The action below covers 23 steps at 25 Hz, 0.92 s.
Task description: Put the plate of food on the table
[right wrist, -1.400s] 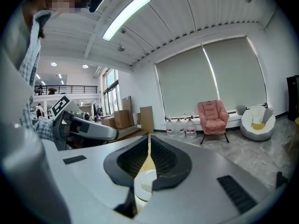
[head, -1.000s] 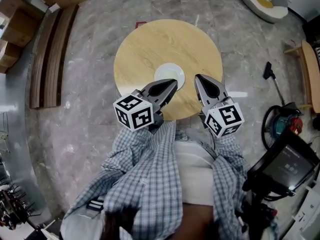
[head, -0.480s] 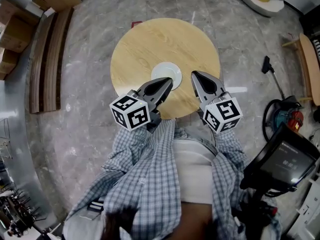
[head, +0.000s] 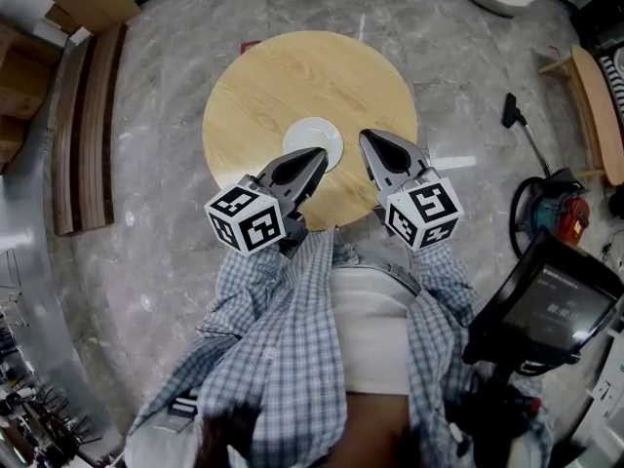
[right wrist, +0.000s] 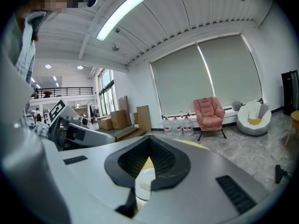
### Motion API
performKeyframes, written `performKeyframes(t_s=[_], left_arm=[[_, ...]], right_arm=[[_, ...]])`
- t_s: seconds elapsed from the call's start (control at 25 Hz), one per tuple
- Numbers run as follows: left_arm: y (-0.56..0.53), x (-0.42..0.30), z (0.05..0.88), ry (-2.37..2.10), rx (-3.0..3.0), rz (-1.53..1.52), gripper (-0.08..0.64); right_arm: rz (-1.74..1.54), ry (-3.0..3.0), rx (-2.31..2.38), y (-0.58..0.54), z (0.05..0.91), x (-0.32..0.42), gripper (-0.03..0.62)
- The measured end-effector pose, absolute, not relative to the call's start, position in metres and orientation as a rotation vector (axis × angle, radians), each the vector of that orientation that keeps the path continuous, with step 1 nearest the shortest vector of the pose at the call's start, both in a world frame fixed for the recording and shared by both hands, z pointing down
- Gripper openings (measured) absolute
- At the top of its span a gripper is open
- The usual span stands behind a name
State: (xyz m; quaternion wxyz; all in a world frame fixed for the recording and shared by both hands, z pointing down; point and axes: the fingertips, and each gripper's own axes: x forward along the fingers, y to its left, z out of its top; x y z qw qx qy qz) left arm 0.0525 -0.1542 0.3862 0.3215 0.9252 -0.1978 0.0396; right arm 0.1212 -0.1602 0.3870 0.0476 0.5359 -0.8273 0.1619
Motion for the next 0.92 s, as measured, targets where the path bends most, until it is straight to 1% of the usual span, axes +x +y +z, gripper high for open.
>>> performKeyframes(t_s=[0.92], left_arm=[[-0.154, 0.062, 0.389, -0.459, 2.385, 0.086, 0.006]], right_arm=[[0.555, -2.562, 1.556, -0.161, 0.393, 0.110, 0.008]])
